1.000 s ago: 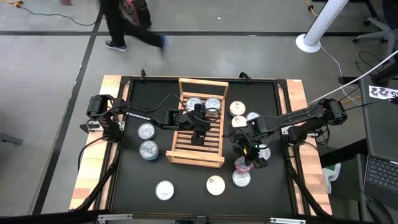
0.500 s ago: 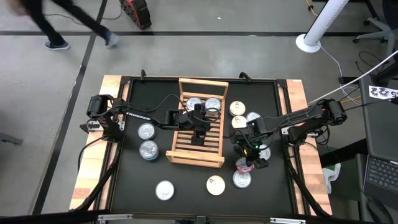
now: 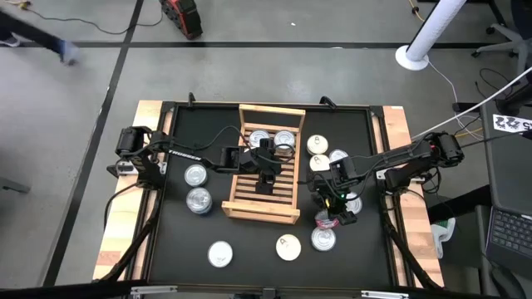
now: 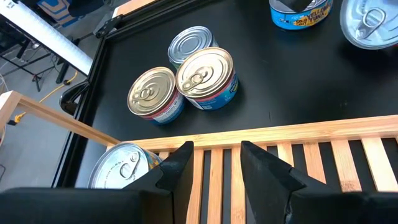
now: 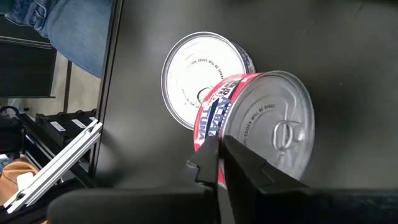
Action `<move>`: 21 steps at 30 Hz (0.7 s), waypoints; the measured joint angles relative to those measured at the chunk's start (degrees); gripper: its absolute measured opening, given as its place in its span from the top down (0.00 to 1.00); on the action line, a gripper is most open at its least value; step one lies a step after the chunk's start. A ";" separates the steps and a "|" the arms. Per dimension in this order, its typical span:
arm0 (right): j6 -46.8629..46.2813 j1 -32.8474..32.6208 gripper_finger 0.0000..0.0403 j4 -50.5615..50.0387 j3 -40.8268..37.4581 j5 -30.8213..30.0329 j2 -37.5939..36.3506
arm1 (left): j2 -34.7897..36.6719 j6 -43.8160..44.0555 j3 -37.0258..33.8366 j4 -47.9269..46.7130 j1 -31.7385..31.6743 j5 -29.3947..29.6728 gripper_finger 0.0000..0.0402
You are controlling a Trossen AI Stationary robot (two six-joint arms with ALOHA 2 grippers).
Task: Stack canned seafood by type on shelf
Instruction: Stack the red tuna can on top of the other red tuna cans on the shelf
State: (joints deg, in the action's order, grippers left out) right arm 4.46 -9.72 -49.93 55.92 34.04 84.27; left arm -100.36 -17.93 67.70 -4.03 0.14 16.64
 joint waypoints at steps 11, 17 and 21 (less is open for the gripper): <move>-0.16 0.00 0.76 -0.37 0.00 -6.43 0.00 | 0.00 0.00 0.00 0.00 0.00 0.00 0.68; -5.47 0.00 0.68 -1.07 0.00 -9.71 0.00 | 0.00 0.00 0.00 -0.02 0.00 0.00 0.68; -9.65 -0.03 0.60 -1.20 0.00 -9.91 0.00 | 0.00 0.00 0.00 -0.02 0.00 0.00 0.68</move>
State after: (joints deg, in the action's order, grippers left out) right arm -5.20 -9.74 -51.13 55.92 24.13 84.27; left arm -100.36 -17.93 67.70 -4.05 0.14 16.64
